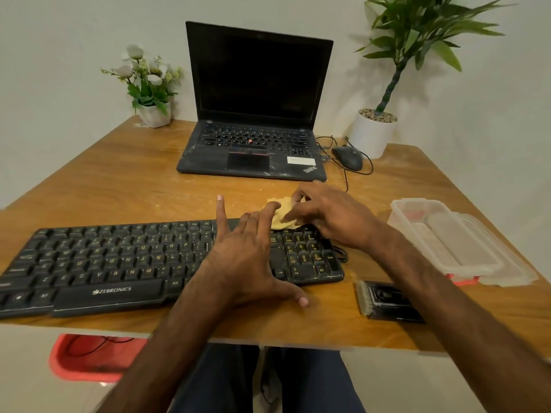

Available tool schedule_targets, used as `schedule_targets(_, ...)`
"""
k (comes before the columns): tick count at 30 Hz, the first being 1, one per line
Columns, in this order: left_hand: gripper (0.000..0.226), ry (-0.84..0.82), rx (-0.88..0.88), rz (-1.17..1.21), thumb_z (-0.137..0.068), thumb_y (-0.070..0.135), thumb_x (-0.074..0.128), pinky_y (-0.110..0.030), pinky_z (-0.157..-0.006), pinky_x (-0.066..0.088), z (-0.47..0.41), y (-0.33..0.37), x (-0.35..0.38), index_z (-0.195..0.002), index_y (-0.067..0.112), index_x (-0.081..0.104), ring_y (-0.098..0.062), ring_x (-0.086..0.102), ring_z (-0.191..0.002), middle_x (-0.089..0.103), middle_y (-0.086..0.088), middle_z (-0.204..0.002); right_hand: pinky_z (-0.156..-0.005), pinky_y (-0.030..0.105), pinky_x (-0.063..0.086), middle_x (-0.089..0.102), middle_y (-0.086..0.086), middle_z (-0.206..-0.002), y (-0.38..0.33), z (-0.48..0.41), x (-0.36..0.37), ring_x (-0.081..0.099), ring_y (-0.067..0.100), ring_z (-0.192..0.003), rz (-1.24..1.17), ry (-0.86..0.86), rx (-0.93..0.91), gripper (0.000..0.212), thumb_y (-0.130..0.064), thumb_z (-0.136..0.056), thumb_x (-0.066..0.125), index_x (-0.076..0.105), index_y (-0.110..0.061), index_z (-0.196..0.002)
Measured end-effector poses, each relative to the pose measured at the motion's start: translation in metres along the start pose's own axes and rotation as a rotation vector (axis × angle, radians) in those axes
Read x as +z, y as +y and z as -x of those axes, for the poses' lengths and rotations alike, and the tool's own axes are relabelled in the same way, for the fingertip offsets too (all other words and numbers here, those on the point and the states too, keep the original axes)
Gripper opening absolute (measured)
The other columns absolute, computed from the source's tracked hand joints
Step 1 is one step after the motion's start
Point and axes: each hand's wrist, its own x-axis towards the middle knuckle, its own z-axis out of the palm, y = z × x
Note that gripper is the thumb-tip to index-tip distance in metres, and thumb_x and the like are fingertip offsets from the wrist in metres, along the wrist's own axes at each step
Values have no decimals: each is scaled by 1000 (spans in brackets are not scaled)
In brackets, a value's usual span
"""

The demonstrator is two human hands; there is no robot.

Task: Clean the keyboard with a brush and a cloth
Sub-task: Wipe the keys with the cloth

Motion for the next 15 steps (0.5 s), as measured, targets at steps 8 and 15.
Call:
schedule_targets(8,149,-51,18,-23,-48,102,50,-66,-106,-31,-7,-2,-7,-150,22,-24,-22,22,-153,27,-9,-164,-82,31,44,57,-6,-111,-13,-8,10,48,8,-98,-12,41,7,23,-17,-87,66,72,-29,-106)
schedule_targets(15,149,-55,-1,35,-47,101,53,-64,-106,-32,-3,-7,-7,-151,25,-22,-20,24,-152,31,-7,-163,-78,27,30,57,-7,-113,5,2,-7,41,5,-94,32,1,-37,29,-18,-89,67,72,-38,-109)
